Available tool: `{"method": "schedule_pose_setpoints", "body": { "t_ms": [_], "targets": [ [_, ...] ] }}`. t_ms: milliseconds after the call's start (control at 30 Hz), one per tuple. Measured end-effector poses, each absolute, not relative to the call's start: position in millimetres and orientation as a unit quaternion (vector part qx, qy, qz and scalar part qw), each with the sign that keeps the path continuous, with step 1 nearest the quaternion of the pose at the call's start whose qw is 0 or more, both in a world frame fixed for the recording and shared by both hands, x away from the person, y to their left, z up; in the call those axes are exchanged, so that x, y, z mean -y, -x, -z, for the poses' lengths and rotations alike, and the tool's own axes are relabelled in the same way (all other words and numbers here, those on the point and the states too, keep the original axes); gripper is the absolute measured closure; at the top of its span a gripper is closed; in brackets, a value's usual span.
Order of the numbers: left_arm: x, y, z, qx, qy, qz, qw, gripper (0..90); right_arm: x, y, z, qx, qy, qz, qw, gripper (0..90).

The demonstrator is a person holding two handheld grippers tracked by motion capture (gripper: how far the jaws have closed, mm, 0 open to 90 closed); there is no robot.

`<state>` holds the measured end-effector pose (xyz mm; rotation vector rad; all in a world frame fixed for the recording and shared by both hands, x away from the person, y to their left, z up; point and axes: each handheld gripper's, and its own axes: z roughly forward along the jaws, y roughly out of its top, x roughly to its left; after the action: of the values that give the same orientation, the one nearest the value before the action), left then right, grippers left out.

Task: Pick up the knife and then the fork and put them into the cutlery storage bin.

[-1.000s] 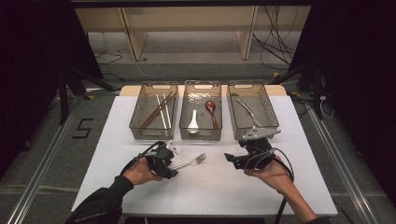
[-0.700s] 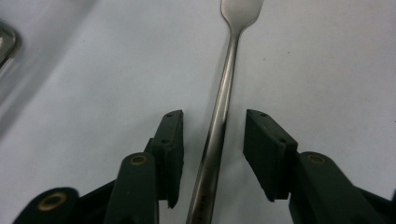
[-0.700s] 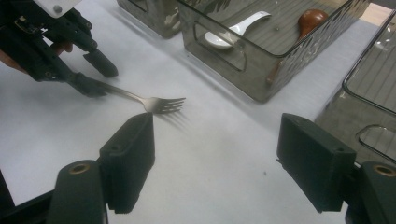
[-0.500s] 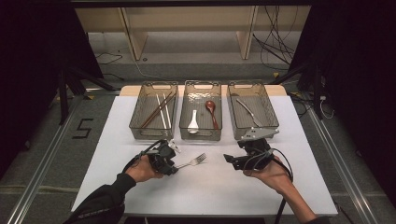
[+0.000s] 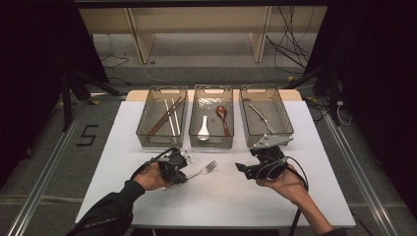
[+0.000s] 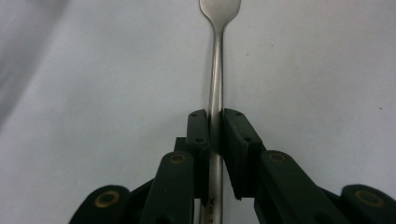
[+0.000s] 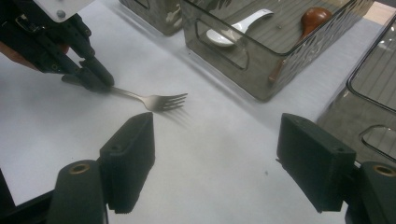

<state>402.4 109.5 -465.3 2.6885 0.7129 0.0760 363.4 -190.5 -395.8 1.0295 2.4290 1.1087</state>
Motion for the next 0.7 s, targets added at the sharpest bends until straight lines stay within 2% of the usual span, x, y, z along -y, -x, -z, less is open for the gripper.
{"method": "schedule_pose_setpoints", "body": {
  "t_ms": [367, 700],
  "targets": [
    [-104.0, -400.6, 463.2, -0.226, -0.961, -0.037, 0.155, 81.9, 189.7, -363.4, 395.9, -0.842, -0.355, -0.383, 0.139, 28.7],
    [-107.4, -399.6, 459.4, -0.225, -0.960, -0.031, 0.164, 82.1, 190.4, -363.3, 395.5, -0.841, -0.355, -0.384, 0.139, 28.7]
  ]
}}
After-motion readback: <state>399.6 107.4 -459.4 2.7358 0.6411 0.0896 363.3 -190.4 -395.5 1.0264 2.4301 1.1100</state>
